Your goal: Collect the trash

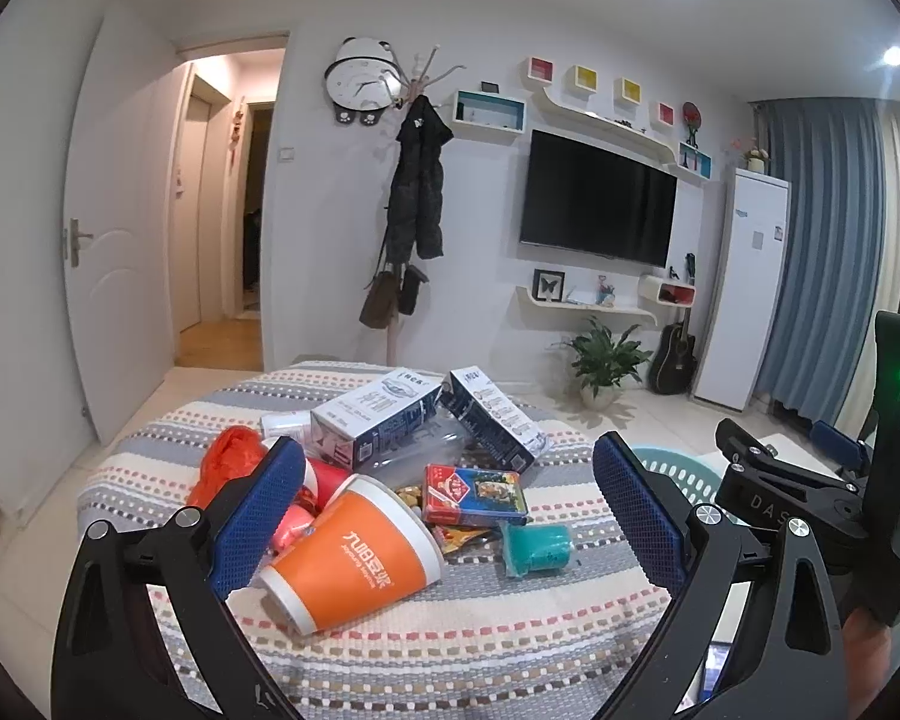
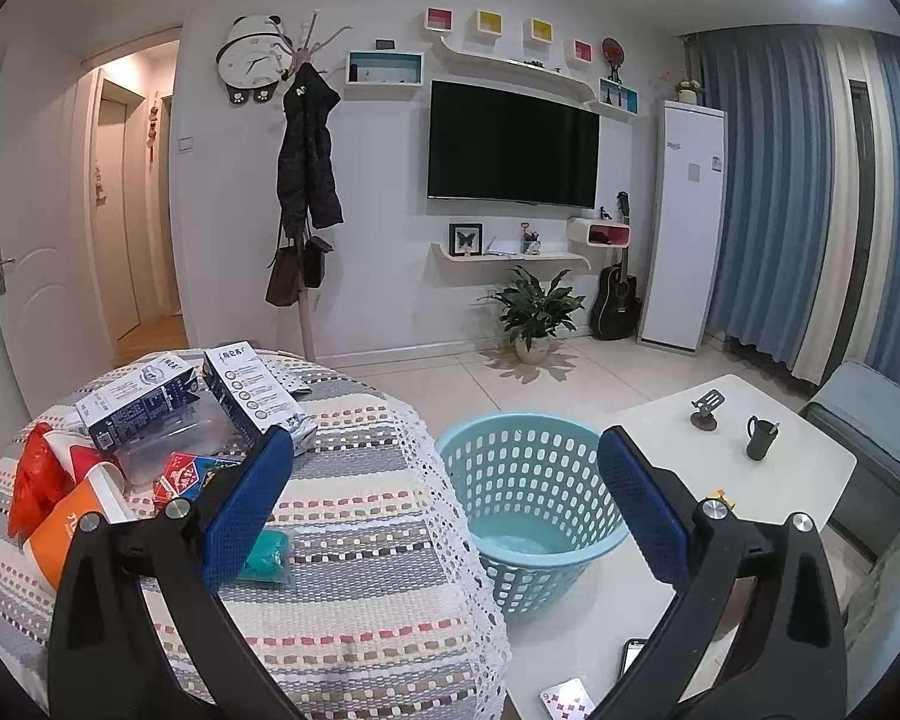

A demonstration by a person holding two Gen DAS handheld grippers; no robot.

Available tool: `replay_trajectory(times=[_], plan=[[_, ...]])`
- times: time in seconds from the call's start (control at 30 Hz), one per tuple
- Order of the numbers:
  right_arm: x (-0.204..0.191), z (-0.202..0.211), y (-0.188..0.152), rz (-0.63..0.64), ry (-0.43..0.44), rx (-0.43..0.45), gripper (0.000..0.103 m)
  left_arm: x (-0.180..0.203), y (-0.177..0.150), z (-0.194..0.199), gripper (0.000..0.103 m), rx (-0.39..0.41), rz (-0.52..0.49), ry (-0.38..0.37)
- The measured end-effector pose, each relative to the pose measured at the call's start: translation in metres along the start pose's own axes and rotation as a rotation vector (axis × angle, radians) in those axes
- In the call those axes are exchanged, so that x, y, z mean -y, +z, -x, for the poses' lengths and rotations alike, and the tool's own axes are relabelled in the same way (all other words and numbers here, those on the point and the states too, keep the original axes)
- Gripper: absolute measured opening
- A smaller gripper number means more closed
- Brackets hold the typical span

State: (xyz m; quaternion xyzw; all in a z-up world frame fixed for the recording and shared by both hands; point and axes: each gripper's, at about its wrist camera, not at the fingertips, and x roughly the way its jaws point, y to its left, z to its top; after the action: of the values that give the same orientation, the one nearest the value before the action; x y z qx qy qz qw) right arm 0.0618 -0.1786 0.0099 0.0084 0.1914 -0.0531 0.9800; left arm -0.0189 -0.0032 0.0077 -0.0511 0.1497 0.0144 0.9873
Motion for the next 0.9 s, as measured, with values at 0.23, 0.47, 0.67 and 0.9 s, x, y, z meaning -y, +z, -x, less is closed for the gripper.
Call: replay_trajectory(times=[0.23, 0.47, 0.67, 0.9], plan=[[-0.0004, 0.0006, -0.0002, 0.001, 0.004, -0.002, 0.096, -0.0006, 0.0013, 0.0011, 0.094, 0.001, 0.001, 0.000], [-0.0023, -0.0005, -0.0011, -0.001, 0.004, -0.006, 0.097, 0.0017, 0.0002, 0.0008, 0.094, 0.000, -0.002, 0.001], [-0.0008, -0.0002, -0.0024, -0.017, 0.019, -0.013, 0.097, 0.0009, -0.0001, -0.0009, 0.094, -0.003, -0.001, 0.001], [0.0008, -0.0008, -0.0017, -0.018, 0.015, -0.018, 0.097, -0.0002, 0.0010, 0.0041, 0.094, 0.002, 0.006, -0.013]])
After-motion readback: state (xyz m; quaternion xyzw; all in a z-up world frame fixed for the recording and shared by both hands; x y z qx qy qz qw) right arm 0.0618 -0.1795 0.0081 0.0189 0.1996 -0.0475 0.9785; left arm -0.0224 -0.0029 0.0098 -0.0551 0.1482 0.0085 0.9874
